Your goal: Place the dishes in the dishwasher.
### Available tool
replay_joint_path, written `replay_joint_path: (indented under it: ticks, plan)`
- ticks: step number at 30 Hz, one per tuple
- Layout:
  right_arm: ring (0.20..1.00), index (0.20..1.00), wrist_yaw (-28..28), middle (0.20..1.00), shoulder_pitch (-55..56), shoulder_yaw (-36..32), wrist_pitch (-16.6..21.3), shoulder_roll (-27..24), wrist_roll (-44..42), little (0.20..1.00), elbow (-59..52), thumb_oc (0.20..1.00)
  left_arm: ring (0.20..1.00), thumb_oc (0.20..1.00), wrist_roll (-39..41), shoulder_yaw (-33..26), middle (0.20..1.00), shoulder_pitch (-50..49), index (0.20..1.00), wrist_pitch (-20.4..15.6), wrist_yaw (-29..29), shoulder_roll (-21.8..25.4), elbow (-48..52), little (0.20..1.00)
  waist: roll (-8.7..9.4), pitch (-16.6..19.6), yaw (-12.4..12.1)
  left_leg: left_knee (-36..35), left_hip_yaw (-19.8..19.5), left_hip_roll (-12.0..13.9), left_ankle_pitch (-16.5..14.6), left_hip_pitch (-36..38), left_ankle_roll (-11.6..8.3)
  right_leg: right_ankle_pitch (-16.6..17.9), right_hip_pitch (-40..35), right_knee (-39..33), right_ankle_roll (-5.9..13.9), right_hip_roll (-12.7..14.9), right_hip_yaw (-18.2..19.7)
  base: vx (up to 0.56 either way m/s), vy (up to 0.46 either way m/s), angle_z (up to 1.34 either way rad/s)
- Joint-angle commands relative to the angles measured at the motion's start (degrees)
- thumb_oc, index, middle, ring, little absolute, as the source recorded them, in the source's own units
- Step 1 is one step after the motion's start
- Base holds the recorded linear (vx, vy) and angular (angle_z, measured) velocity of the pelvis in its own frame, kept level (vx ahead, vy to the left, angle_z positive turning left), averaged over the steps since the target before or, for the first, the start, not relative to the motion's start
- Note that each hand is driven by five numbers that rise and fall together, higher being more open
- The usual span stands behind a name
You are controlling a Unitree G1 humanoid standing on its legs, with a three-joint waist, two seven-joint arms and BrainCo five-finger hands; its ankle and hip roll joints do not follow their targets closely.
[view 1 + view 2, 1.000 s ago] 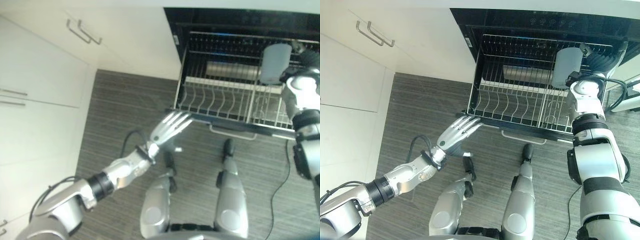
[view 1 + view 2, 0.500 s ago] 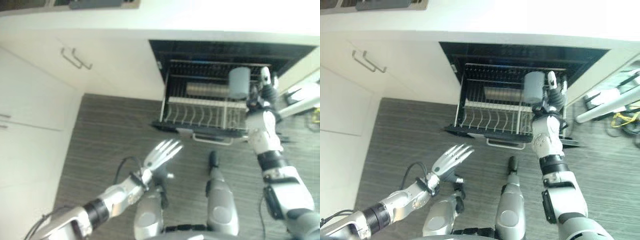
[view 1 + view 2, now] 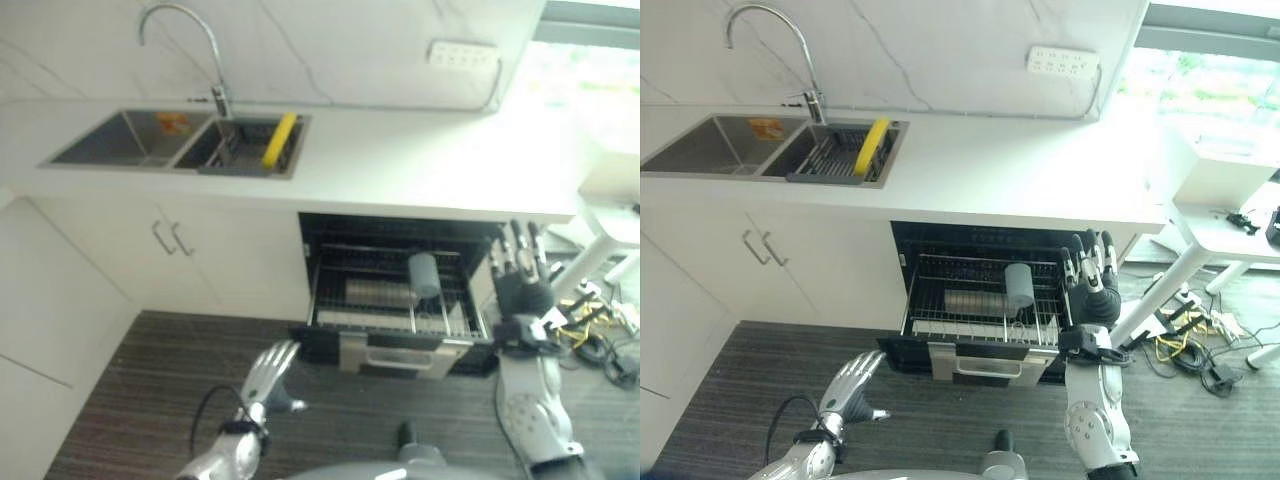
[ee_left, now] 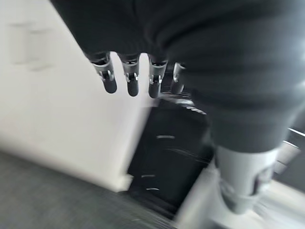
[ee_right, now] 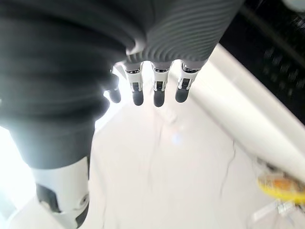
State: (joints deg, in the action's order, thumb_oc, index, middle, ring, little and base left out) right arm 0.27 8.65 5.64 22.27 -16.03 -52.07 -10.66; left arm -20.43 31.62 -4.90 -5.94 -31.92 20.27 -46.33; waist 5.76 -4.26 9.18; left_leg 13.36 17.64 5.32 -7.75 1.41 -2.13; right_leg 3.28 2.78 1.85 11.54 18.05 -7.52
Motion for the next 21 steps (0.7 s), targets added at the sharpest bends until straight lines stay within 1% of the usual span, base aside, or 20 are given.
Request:
replay_joint_path:
  ticks: [1, 2, 3, 4, 5, 6, 7, 8, 10, 12, 13, 14, 15, 16, 17, 18, 20, 21]
  plan:
    - [1.0, 1.0, 4.7, 1.0, -7.3, -2.8, 1.3, -2.7, 1.3, 1.0, -2.4, 1.0, 1.0, 1.0, 20.8, -6.0, 1.0, 1.0, 1.0, -8.4, 10.8, -1.7, 1.4, 1.0, -6.67, -6.1, -0.5, -12.4, 0.5, -0.3, 1.6, 4.9, 3.48, -7.4, 1.9, 21.4, 1.53, -5.3, -3.2, -0.07, 0.095, 0.06]
    - [1.0, 1.0, 5.0, 1.0, -7.0, -3.1, 0.8, -2.5, 0.8, 1.0, -2.3, 1.0, 1.0, 1.0, 25.6, -8.5, 1.0, 0.7, 1.0, -9.7, 14.9, -3.1, 0.3, 1.0, -6.58, -6.2, -0.4, -13.0, 0.9, -0.5, 1.7, 5.2, 3.41, -8.8, 2.0, 21.5, 0.77, -7.7, -3.8, -0.03, 0.082, -0.41]
    - [1.0, 1.0, 5.1, 1.0, -6.6, -4.0, 0.3, -2.5, 1.5, 1.0, -2.2, 1.0, 1.0, 1.0, 32.5, -11.6, 1.0, 0.9, 1.0, -11.2, 20.8, -4.6, -0.4, 1.0, -6.36, -5.9, -0.2, -13.7, 0.4, -1.7, 1.9, 5.2, 3.15, -10.8, 0.7, 18.9, -1.82, -12.9, -3.5, 0.02, 0.083, -0.3]
    - [1.0, 1.0, 6.4, 1.0, -6.2, -5.3, -0.5, -3.1, 1.6, 1.0, -1.6, 1.0, 1.0, 1.0, 38.6, -15.3, 1.0, 0.2, 1.0, -14.0, 25.0, -5.7, 2.0, 1.0, -6.07, -5.2, -0.9, -13.9, 0.1, -3.7, 1.8, 4.7, 2.88, -11.4, -1.3, 14.1, -4.13, -16.2, -5.0, 0.05, 0.057, 0.03]
    - [1.0, 1.0, 7.0, 1.0, -6.0, -5.9, -0.9, -3.2, 1.8, 1.0, -1.4, 1.0, 1.0, 1.0, 40.0, -16.4, 1.0, -0.2, 1.0, -16.4, 26.2, -5.3, 3.9, 1.0, -6.18, -4.9, -1.3, -14.1, -0.5, -4.3, 2.0, 4.5, 2.93, -11.5, -1.8, 12.8, -4.52, -16.0, -5.3, 0.06, 0.006, 0.55]
    - [1.0, 1.0, 6.8, 1.0, -5.8, -6.4, -0.7, -3.8, 2.1, 1.0, -1.3, 1.0, 1.0, 1.0, 40.6, -17.2, 1.0, -0.4, 1.0, -17.4, 26.7, -4.8, 6.1, 1.0, -6.15, -4.8, -1.3, -14.2, -1.3, -5.1, 1.9, 4.3, 3.09, -12.6, -3.0, 10.7, -5.45, -17.0, -4.3, 0.05, -0.033, 0.34]
    - [1.0, 1.0, 7.0, 1.0, -5.5, -6.8, -0.5, -4.4, 2.4, 1.0, -1.0, 1.0, 1.0, 1.0, 41.4, -18.1, 1.0, -0.6, 1.0, -18.7, 26.9, -4.2, 8.6, 1.0, -6.21, -4.6, -1.5, -14.2, -2.3, -5.6, 2.1, 4.1, 3.07, -12.5, -3.6, 9.0, -5.78, -17.6, -3.3, 0.07, -0.06, 0.28]
    - [1.0, 1.0, 7.6, 1.0, -5.3, -7.0, -0.8, -5.0, 2.5, 1.0, -0.6, 1.0, 1.0, 1.0, 42.5, -19.5, 1.0, -0.9, 1.0, -19.4, 26.7, -2.9, 13.6, 1.0, -6.35, -4.3, -2.4, -13.7, -2.2, -5.7, 2.2, 3.7, 2.59, -12.2, -4.5, 7.1, -6.12, -17.1, -4.9, 0.08, -0.066, 0.39]
    - [1.0, 1.0, 7.2, 1.0, -5.6, -6.6, -0.9, -5.3, 3.4, 1.0, -0.2, 1.0, 1.0, 1.0, 41.8, -20.5, 1.0, -1.0, 1.0, -19.6, 24.9, -1.9, 17.9, 1.0, -6.41, -4.0, -3.2, -12.9, -3.0, -5.9, 2.0, 3.1, 2.49, -11.8, -5.5, 5.1, -6.43, -17.1, -4.6, 0.08, -0.061, 0.29]
    - [1.0, 1.0, 7.2, 1.0, -5.5, -6.1, -1.5, -5.4, 3.6, 1.0, 0.0, 1.0, 1.0, 1.0, 40.9, -22.4, 1.0, -0.1, 1.0, -18.0, 23.0, -0.7, 22.8, 1.0, -6.42, -3.8, -3.5, -11.4, -3.5, -6.3, 1.6, 2.5, 2.37, -11.1, -6.2, 3.8, -6.82, -17.5, -4.1, 0.11, -0.04, 0.05]
    - [1.0, 1.0, 7.5, 1.0, -5.1, -5.6, -0.7, -5.3, 6.5, 1.0, 0.0, 1.0, 1.0, 1.0, 41.1, -23.7, 1.0, 1.4, 1.0, -17.1, 21.6, 0.6, 25.1, 1.0, -6.27, -3.6, -3.1, -7.9, -2.9, -6.6, 0.5, 1.3, 2.39, -11.2, -6.2, 4.1, -7.32, -17.4, -3.2, 0.1, -0.014, 0.06]
    - [1.0, 1.0, 7.5, 1.0, -5.0, -5.7, -0.8, -5.4, 7.1, 1.0, -0.2, 1.0, 1.0, 1.0, 41.0, -24.1, 1.0, 1.8, 1.0, -16.6, 21.5, 0.8, 25.6, 1.0, -6.18, -3.6, -2.9, -6.5, -2.6, -6.5, 0.1, 0.7, 2.41, -11.3, -6.1, 4.4, -7.46, -17.2, -3.3, 0.1, 0.007, 0.16]
    - [1.0, 1.0, 7.5, 1.0, -4.8, -5.7, -0.9, -5.6, 7.8, 1.0, -0.3, 1.0, 1.0, 1.0, 41.0, -24.5, 1.0, 2.5, 1.0, -15.4, 21.7, 1.3, 26.2, 1.0, -5.93, -3.8, -2.7, -3.7, -2.1, -6.2, -0.7, -0.5, 2.38, -11.4, -5.9, 5.0, -7.74, -16.7, -3.4, 0.05, 0.041, 0.23]
    - [1.0, 1.0, 7.4, 1.0, -4.8, -5.8, -1.3, -5.7, 7.8, 1.0, -0.1, 1.0, 1.0, 1.0, 40.8, -24.5, 1.0, 3.1, 1.0, -13.7, 21.8, 1.5, 26.6, 1.0, -5.57, -4.2, -2.6, -0.2, -2.0, -5.2, -1.1, -2.2, 1.99, -11.6, -5.7, 5.9, -8.09, -16.1, -3.4, 0.1, 0.091, 0.22]
    - [1.0, 1.0, 7.7, 1.0, -4.9, -6.0, -1.8, -5.6, 7.5, 1.0, 0.4, 1.0, 1.0, 1.0, 39.6, -24.3, 1.0, 3.5, 1.0, -12.5, 21.4, 1.6, 26.7, 1.0, -5.53, -4.7, -2.5, 1.5, -2.4, -3.9, -0.4, -3.3, 1.4, -12.0, -5.7, 6.6, -8.45, -15.9, -3.2, 0.14, 0.14, 0.08]
    - [1.0, 1.0, 8.1, 1.0, -5.0, -6.0, -1.8, -5.6, 7.6, 1.0, 0.8, 1.0, 1.0, 1.0, 39.0, -24.2, 1.0, 3.4, 1.0, -12.2, 21.3, 1.7, 26.6, 1.0, -5.66, -4.9, -2.4, 1.0, -3.1, -2.8, 0.5, -3.3, 1.0, -12.2, -5.7, 7.0, -8.6, -16.0, -2.8, 0.21, 0.214, -0.08]
    - [1.0, 1.0, 8.6, 1.0, -4.9, -5.8, -2.4, -5.9, 8.2, 1.0, 0.9, 1.0, 1.0, 1.0, 38.9, -24.1, 1.0, 2.4, 1.0, -11.4, 20.9, 1.9, 26.3, 1.0, -6.05, -4.9, -2.3, -2.5, -5.6, -1.0, 2.1, -2.2, 0.43, -12.8, -5.6, 7.6, -8.73, -16.0, -1.5, 0.26, 0.275, -0.2]
    - [1.0, 1.0, 8.7, 1.0, -4.5, -5.7, -2.7, -6.1, 8.1, 1.0, 0.8, 1.0, 1.0, 1.0, 38.6, -24.2, 1.0, 1.6, 1.0, -11.4, 21.0, 1.8, 26.0, 1.0, -6.3, -4.8, -2.3, -4.4, -7.5, 0.3, 3.7, -2.0, -0.18, -13.4, -5.7, 7.9, -8.76, -16.0, -0.4, 0.35, 0.369, -0.47]
